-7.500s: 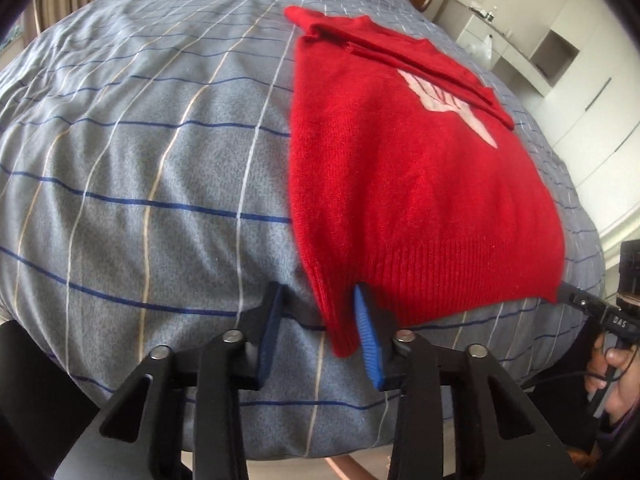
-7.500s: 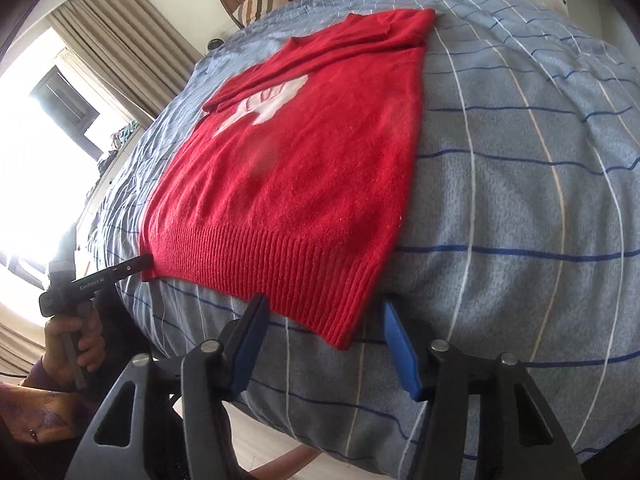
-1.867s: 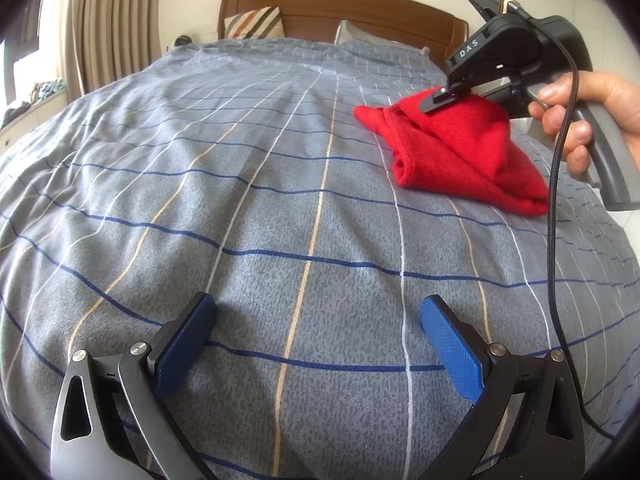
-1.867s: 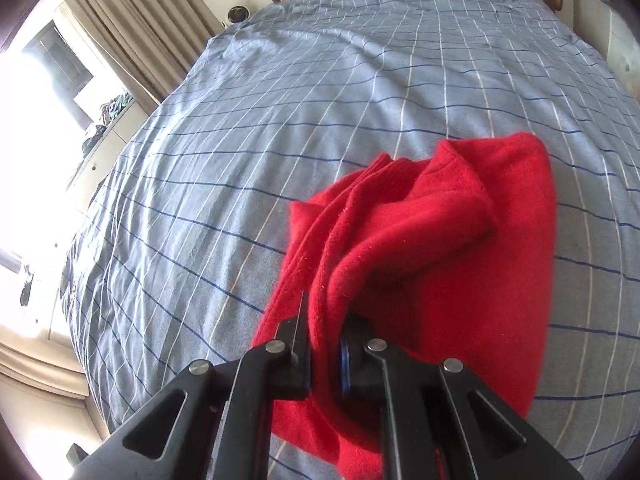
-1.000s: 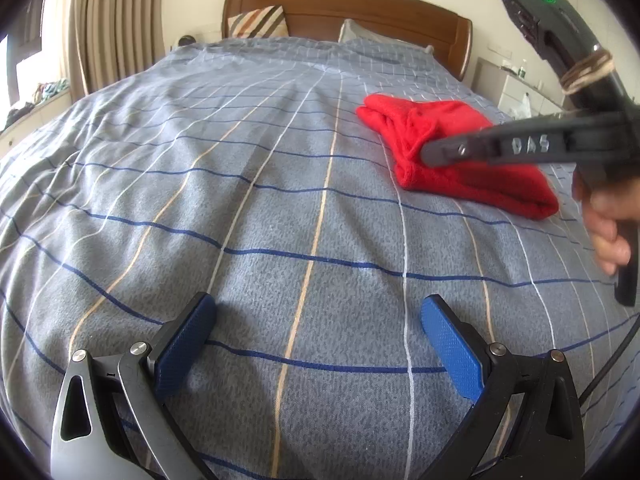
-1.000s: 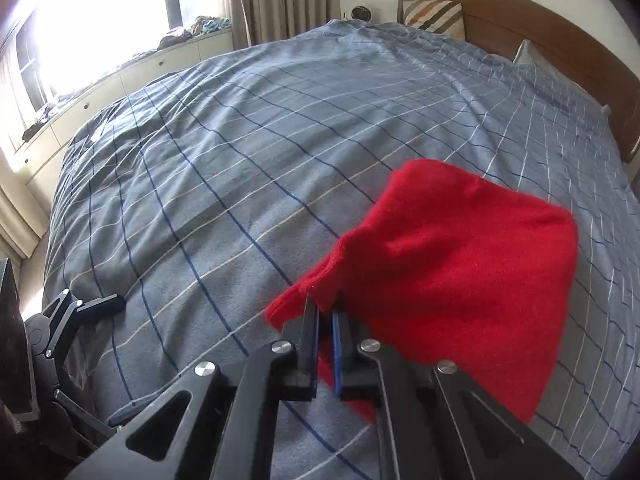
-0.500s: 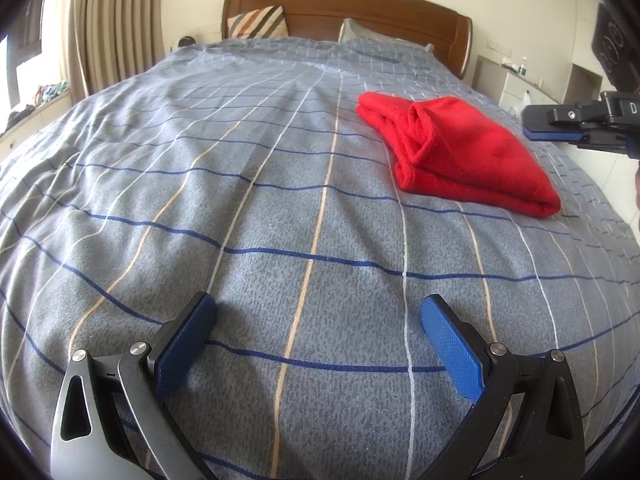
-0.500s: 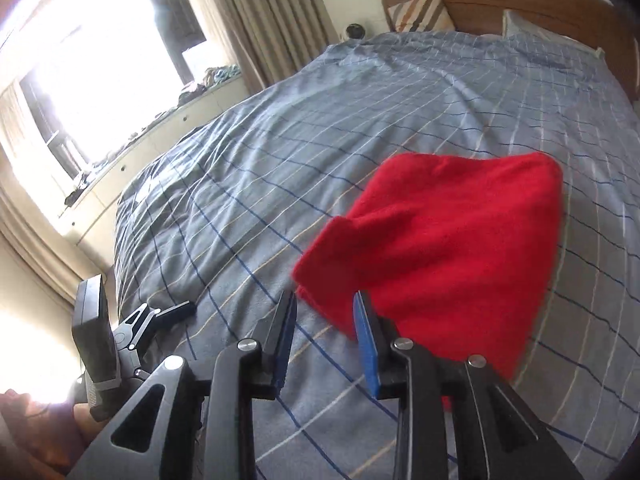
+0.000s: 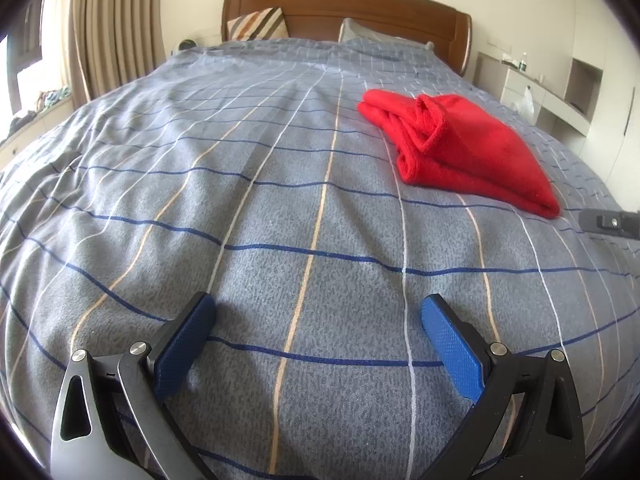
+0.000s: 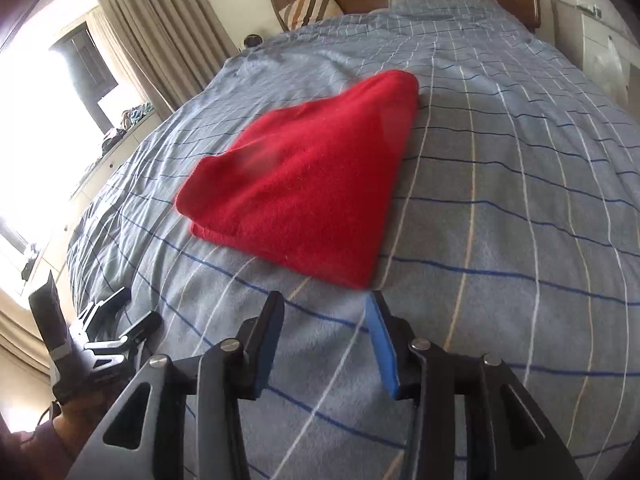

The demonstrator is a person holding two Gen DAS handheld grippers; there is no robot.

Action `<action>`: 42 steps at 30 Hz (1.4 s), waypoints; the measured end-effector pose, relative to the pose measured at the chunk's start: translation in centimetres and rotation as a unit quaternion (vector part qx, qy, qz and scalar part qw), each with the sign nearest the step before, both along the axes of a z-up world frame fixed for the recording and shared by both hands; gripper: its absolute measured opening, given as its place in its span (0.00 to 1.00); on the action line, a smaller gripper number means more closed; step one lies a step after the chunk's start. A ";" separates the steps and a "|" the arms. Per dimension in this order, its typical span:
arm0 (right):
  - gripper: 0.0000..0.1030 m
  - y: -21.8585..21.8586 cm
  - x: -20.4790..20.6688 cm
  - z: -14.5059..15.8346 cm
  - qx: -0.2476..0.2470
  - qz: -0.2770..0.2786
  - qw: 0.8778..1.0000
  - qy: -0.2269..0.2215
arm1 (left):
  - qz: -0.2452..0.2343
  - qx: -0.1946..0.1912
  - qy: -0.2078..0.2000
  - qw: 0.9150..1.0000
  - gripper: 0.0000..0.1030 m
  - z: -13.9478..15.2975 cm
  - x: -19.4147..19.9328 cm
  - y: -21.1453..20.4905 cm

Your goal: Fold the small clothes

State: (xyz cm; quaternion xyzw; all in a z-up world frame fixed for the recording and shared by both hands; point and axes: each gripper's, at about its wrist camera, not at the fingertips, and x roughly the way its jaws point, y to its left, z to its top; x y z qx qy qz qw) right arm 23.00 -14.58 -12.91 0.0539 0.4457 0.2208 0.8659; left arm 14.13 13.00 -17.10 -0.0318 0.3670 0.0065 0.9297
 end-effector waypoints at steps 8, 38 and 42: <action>0.62 -4.3 -4.6 -1.7 -0.021 -0.039 0.999 -0.017 | 0.001 0.001 0.001 1.000 1.00 0.0 0.0 0.0; 0.73 -2.1 16.2 -2.1 0.169 -0.066 0.978 0.098 | -0.041 -0.047 0.126 0.990 0.99 3.0 19.3 -2.9; 0.73 -1.4 17.1 -2.9 0.184 -0.069 0.975 0.101 | -0.050 0.002 0.111 0.993 1.00 3.2 19.0 -4.3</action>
